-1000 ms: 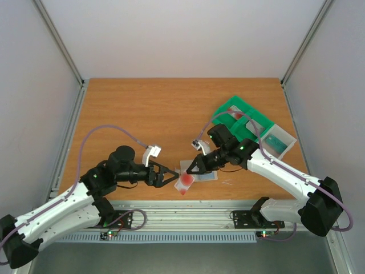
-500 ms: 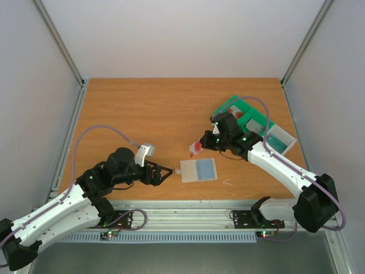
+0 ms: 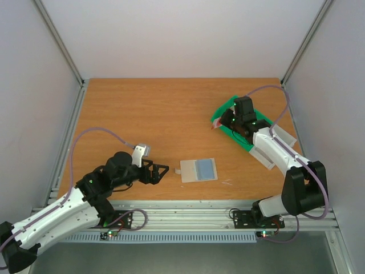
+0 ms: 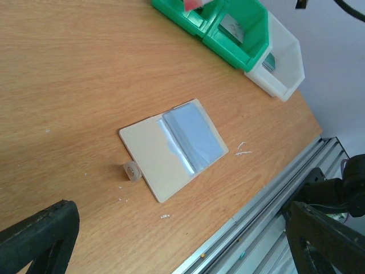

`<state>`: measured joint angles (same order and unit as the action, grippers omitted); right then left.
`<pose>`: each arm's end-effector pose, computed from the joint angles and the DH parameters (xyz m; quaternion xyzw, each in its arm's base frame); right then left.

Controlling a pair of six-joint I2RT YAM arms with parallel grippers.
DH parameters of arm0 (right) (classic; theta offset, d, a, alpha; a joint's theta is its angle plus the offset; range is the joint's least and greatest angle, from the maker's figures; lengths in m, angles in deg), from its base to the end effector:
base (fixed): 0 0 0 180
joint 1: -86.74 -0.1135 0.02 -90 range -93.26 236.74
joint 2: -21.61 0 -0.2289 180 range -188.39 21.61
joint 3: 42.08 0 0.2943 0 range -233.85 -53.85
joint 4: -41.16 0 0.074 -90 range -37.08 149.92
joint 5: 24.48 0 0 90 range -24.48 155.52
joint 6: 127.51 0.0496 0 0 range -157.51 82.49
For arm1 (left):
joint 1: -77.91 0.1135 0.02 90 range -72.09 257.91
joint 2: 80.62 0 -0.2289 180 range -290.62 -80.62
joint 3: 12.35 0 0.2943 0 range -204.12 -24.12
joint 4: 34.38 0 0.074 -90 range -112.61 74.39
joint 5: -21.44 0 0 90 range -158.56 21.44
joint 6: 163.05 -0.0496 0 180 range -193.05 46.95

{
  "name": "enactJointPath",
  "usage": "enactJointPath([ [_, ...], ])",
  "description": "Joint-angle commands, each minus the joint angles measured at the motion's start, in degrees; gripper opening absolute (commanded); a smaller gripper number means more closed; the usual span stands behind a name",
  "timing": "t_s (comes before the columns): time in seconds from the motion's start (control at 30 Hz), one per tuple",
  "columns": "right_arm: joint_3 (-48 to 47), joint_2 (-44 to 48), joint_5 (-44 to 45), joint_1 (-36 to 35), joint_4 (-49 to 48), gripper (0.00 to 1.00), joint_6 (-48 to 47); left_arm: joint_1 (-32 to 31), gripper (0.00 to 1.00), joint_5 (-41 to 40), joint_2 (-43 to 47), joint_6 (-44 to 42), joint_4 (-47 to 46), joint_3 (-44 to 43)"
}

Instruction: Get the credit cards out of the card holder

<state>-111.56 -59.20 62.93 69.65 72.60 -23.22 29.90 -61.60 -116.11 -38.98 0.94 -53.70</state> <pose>0.3460 0.1087 0.1977 -0.0314 0.9155 0.1282 0.3800 0.1519 -0.1777 0.2158 0.1350 0.8520 -0.3699 0.3451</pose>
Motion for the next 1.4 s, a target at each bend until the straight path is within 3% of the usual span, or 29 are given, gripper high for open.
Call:
enactJointPath([
  [0.0, -3.17, -2.57, 2.41, 3.43, -4.74, 0.01, 0.0, 0.02, 0.99, -0.66, 0.69, 0.18, -6.36, 2.2],
  [0.5, -9.59, -14.74, 6.51, 10.63, -10.66, 0.01, -0.79, 0.02, 0.99, 2.08, -2.75, -0.41, -7.43, 1.77],
  [1.0, -17.72, -25.38, 1.34, 15.81, -11.91, 0.01, 1.39, 0.0, 0.99, 2.26, -3.77, -1.19, -7.28, 1.2],
  [1.37, -16.25, -29.05, -2.89, 18.65, -16.65, 0.01, 3.34, 0.0, 0.99, 2.4, -4.22, -1.37, -7.77, 1.49],
])
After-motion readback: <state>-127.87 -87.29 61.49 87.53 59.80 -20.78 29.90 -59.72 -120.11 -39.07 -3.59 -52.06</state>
